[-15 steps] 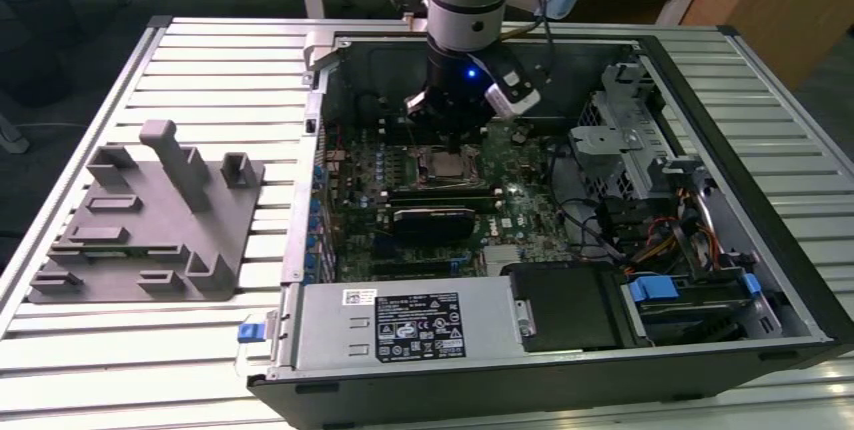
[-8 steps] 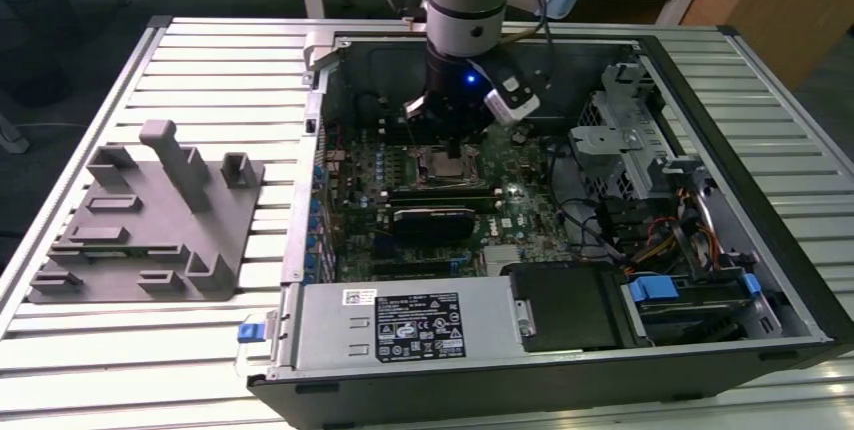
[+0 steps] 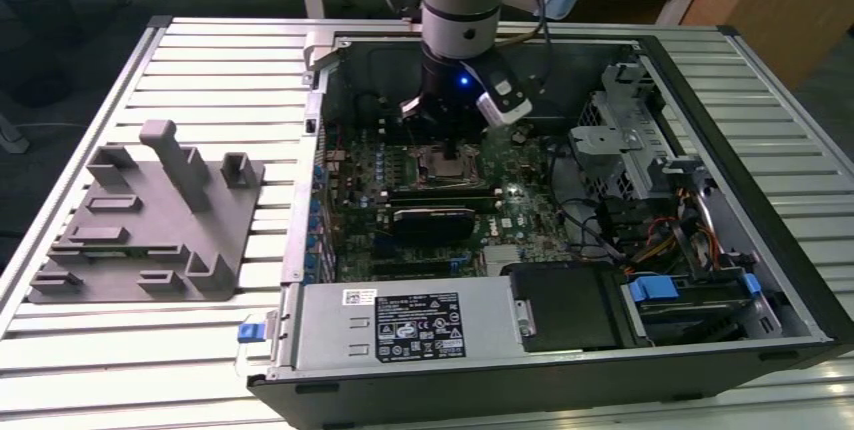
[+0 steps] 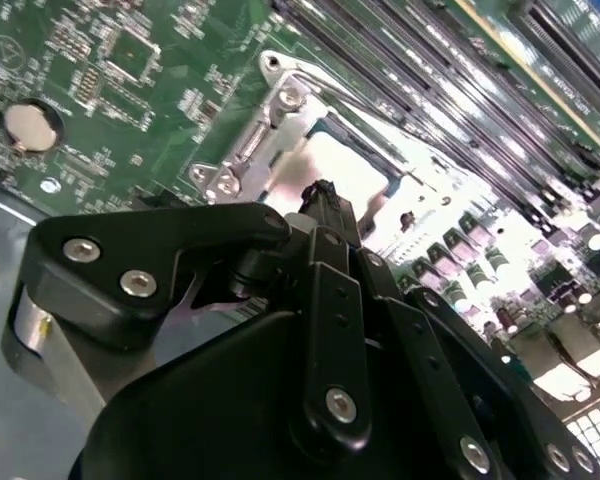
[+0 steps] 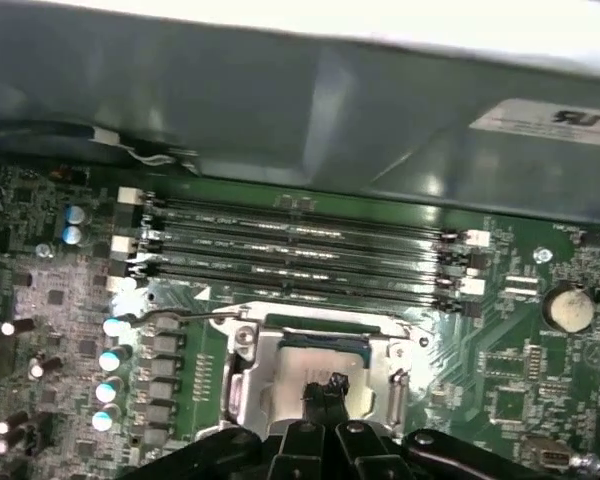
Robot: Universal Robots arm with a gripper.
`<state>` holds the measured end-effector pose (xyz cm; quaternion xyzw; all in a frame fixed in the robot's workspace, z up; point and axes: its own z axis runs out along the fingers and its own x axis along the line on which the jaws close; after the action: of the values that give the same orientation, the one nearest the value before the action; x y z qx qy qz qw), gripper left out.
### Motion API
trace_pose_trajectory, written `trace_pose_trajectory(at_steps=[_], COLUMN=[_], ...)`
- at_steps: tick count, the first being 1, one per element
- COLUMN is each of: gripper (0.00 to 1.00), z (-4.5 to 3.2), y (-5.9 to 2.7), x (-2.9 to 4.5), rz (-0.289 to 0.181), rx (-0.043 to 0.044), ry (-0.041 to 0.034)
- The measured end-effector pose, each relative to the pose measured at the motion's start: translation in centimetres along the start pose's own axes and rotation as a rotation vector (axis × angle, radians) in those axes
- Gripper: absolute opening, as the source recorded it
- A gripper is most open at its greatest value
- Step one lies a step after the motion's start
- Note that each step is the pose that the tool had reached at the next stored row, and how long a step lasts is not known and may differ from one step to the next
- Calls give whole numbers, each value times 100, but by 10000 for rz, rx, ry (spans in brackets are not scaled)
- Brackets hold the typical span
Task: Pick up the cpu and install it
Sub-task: 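Close the cpu cover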
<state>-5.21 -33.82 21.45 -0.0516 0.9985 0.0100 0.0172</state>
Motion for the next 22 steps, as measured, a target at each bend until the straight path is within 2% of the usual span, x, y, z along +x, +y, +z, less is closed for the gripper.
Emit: trace_pose_trajectory(at_steps=[4,9,22], gripper=[11,11,11], z=[3,30,83], y=[11,18,23], x=[102,182,238], rz=[23,56,108], rx=[-1,0,2], ry=[-1,-2,-3])
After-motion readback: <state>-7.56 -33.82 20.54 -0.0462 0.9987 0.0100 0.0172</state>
